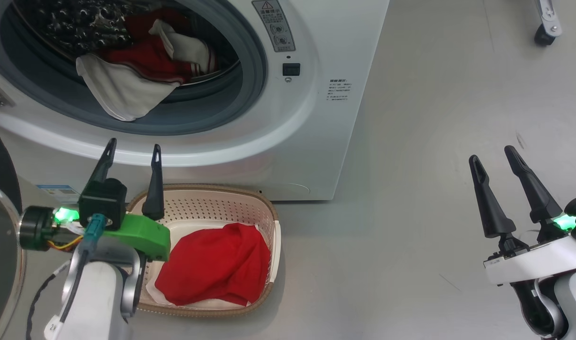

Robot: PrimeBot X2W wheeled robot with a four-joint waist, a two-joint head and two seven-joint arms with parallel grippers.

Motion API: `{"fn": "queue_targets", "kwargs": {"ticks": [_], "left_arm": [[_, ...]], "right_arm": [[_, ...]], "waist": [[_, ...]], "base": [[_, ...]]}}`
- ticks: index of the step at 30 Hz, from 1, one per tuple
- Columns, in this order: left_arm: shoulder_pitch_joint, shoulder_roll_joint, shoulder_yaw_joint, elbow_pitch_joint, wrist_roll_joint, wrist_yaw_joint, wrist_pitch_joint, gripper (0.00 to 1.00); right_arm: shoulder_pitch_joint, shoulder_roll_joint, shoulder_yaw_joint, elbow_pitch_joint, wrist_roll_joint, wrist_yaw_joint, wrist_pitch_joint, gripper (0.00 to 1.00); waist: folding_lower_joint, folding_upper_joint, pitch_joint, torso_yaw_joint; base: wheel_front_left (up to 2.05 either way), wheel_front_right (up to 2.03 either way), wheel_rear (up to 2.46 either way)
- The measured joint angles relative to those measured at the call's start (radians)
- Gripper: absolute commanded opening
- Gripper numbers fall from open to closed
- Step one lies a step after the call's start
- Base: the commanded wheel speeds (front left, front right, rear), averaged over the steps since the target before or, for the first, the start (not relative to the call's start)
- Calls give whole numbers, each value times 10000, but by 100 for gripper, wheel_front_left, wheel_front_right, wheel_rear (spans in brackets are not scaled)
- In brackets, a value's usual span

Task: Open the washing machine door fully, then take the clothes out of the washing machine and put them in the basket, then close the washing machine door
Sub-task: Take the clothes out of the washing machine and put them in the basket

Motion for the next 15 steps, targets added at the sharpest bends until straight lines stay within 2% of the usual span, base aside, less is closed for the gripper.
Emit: {"fn": "queue_targets", "kwargs": {"ticks": [15], "left_arm": [[1555,-121,-399,-393,-8,230,-1089,100]], "right_arm": [[198,107,15,-125,-92,0,0,100]], "waist": [[0,0,-178,30]], "base": [[0,0,0]]}}
